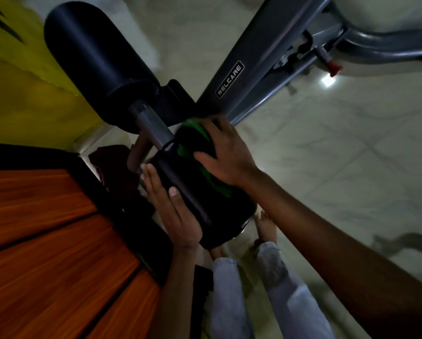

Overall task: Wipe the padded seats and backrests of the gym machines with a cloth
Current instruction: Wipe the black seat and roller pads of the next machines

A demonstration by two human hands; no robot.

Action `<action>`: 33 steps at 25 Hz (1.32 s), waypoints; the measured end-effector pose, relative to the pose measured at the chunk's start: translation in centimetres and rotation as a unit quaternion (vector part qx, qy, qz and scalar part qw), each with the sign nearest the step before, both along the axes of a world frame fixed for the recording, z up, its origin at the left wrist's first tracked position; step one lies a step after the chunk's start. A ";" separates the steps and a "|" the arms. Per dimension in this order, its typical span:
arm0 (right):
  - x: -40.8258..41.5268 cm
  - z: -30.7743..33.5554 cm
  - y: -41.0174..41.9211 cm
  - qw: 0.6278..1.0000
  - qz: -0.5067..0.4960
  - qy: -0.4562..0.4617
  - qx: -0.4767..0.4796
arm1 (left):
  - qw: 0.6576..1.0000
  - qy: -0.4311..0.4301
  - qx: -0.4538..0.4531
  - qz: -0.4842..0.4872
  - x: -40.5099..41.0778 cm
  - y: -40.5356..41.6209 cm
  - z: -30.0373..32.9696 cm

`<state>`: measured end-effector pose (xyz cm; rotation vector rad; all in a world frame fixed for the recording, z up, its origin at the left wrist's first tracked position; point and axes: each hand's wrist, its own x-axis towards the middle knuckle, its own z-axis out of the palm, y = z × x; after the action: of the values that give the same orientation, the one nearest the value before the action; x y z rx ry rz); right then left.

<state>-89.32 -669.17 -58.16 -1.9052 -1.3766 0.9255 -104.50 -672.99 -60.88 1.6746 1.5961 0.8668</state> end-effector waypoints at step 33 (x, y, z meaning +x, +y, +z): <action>1.5 1.5 3.1 0.996 -0.031 0.076 0.019 | 0.998 -0.021 -0.052 0.024 -1.0 -1.8 -0.3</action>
<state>-87.79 -666.04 -56.63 -1.7992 -1.2309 0.9864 -105.47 -674.80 -61.19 1.5420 1.6303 0.8246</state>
